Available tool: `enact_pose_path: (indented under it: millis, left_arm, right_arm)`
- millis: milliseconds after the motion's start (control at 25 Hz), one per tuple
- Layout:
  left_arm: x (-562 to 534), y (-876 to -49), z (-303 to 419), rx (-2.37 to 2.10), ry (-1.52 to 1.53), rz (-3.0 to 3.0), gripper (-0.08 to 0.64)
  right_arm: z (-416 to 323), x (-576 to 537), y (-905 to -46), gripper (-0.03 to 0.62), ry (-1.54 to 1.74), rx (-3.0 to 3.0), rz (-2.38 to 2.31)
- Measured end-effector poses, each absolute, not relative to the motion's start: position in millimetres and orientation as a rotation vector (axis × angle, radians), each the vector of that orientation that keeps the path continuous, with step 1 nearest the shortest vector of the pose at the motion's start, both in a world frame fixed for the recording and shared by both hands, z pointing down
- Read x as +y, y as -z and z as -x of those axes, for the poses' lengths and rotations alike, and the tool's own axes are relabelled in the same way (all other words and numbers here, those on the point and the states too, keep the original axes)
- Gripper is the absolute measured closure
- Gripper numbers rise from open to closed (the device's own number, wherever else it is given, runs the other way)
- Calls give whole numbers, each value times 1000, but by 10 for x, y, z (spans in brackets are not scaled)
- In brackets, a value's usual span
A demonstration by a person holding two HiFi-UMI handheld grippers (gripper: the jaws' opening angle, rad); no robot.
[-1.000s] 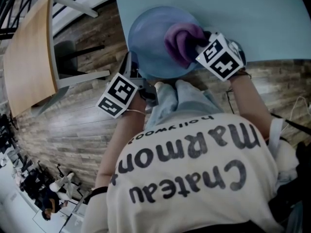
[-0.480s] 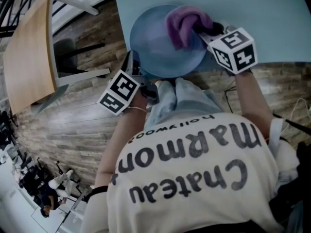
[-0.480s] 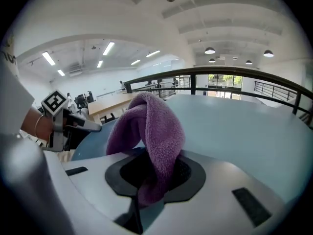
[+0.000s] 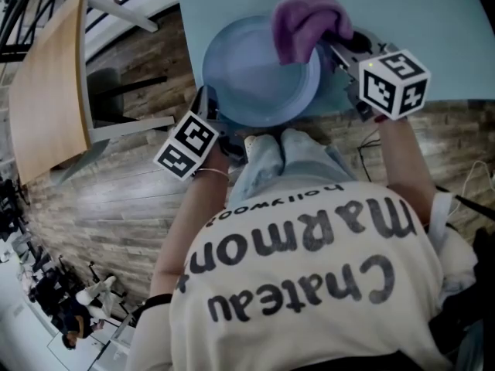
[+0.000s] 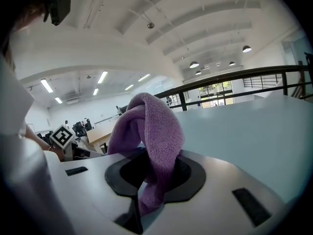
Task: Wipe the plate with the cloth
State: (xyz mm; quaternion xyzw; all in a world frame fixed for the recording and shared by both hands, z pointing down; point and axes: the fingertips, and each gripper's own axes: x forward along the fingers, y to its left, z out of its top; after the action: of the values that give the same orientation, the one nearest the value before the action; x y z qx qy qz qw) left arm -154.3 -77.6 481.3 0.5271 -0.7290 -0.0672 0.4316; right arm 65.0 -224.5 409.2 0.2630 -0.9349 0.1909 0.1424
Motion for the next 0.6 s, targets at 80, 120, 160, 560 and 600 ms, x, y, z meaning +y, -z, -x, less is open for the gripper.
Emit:
enact_pose_path:
  millis: [80,120,160,560,600]
  left_arm:
    - [-772,-4838,1536,-1831,105,-1323,535]
    - [-775,-4846,1532,-1840,72,-1334,535]
    - [-779,-4849,1531,-1846,49,-1346,534]
    - [-777,-4855,1480,-1750,3,-1462,311]
    - [-754,-4821,1508,-1765,-9,-1475,293]
  right_arm:
    - [-696,-2226,-4086,503,-535,-2696,-765]
    - [-712,-2215,-4086,503,-525,-2695,-768]
    - [-725,-2202,-4084,503,-516,-2694,-773]
    - [-812,-2015,-3922,503,-491,-2719,-878]
    - [-820,-1996,-3903,503,-496,-2718,-895]
